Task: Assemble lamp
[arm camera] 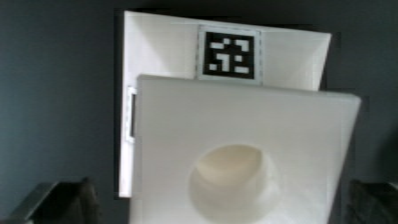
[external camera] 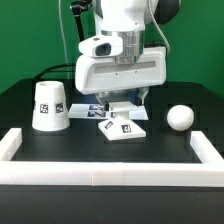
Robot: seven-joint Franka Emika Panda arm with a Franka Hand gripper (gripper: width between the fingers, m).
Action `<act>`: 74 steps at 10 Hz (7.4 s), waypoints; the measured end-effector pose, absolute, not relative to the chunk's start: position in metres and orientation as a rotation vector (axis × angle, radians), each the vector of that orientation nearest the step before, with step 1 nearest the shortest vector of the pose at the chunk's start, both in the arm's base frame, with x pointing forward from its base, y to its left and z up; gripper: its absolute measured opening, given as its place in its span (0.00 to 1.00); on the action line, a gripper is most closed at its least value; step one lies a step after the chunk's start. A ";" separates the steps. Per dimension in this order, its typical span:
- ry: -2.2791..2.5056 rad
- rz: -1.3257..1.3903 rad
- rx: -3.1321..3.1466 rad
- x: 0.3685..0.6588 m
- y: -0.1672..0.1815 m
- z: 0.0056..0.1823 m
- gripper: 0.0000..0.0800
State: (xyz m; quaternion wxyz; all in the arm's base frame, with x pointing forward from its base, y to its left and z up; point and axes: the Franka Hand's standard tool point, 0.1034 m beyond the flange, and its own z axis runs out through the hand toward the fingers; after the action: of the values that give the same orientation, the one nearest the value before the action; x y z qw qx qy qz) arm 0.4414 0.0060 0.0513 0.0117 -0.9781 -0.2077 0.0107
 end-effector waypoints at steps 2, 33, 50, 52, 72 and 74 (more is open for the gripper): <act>-0.649 0.035 -3.049 0.440 0.005 0.047 0.87; -0.136 -0.165 -3.091 0.604 0.101 0.050 0.67; -0.135 -0.083 -3.102 0.485 0.106 0.072 0.87; -0.126 -0.088 -3.101 0.487 0.106 0.072 0.87; 0.359 0.999 -2.837 0.451 0.129 0.062 0.87; 0.360 1.126 -2.709 0.449 0.127 0.057 0.87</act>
Offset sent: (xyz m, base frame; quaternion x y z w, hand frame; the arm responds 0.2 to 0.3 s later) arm 0.0014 -0.0023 0.0004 -0.0008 -0.0015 0.0005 1.0000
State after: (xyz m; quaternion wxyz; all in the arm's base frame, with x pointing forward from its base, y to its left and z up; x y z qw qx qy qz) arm 0.4494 0.1270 0.0566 0.0928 -0.9126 0.1211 0.3793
